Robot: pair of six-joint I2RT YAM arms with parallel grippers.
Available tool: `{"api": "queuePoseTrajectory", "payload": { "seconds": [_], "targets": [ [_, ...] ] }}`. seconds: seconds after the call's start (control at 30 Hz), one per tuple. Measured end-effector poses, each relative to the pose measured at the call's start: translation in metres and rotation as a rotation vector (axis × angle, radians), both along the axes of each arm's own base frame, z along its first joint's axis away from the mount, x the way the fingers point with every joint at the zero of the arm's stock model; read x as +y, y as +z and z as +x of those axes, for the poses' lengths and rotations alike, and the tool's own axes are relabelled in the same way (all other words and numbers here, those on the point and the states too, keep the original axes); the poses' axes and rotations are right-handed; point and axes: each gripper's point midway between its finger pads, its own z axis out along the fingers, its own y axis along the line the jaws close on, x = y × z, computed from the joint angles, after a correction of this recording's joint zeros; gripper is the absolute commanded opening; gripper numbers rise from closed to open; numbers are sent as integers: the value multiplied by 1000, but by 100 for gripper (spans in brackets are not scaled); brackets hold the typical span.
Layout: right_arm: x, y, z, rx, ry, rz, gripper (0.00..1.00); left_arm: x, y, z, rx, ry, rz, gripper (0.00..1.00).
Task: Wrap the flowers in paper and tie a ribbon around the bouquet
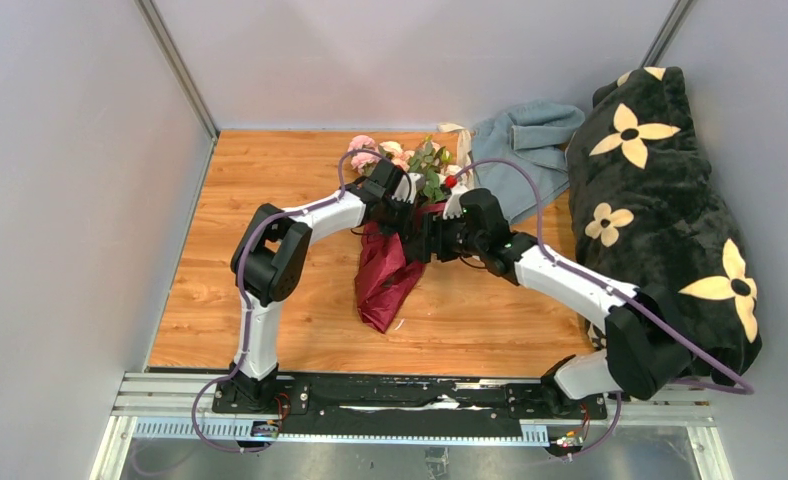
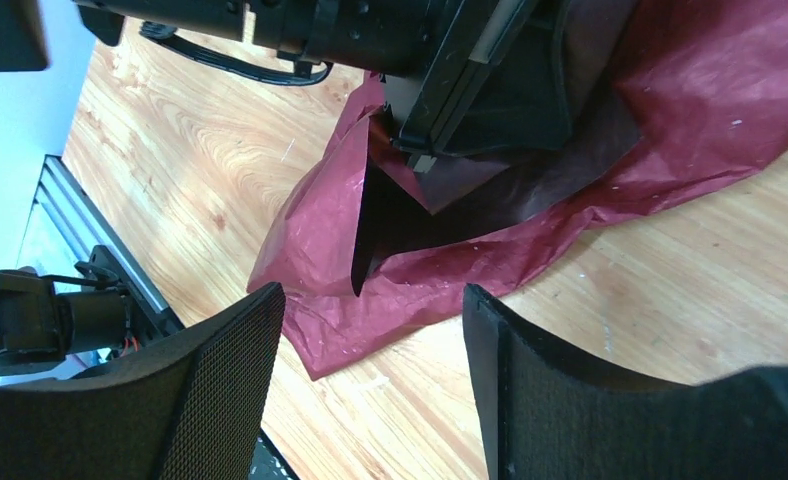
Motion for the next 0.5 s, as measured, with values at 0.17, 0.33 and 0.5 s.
{"api": "queuePoseTrajectory", "payload": {
  "seconds": [0.17, 0.33, 0.5],
  "targets": [
    [24, -24, -5, 86, 51, 38, 71, 0, 0, 0, -1, 0, 0, 0],
    [43, -45, -14, 156, 111, 53, 53, 0, 0, 1, -2, 2, 2, 0],
    [47, -55, -15, 200, 113, 64, 2, 1, 0, 2, -9, 4, 9, 2]
  ]
}}
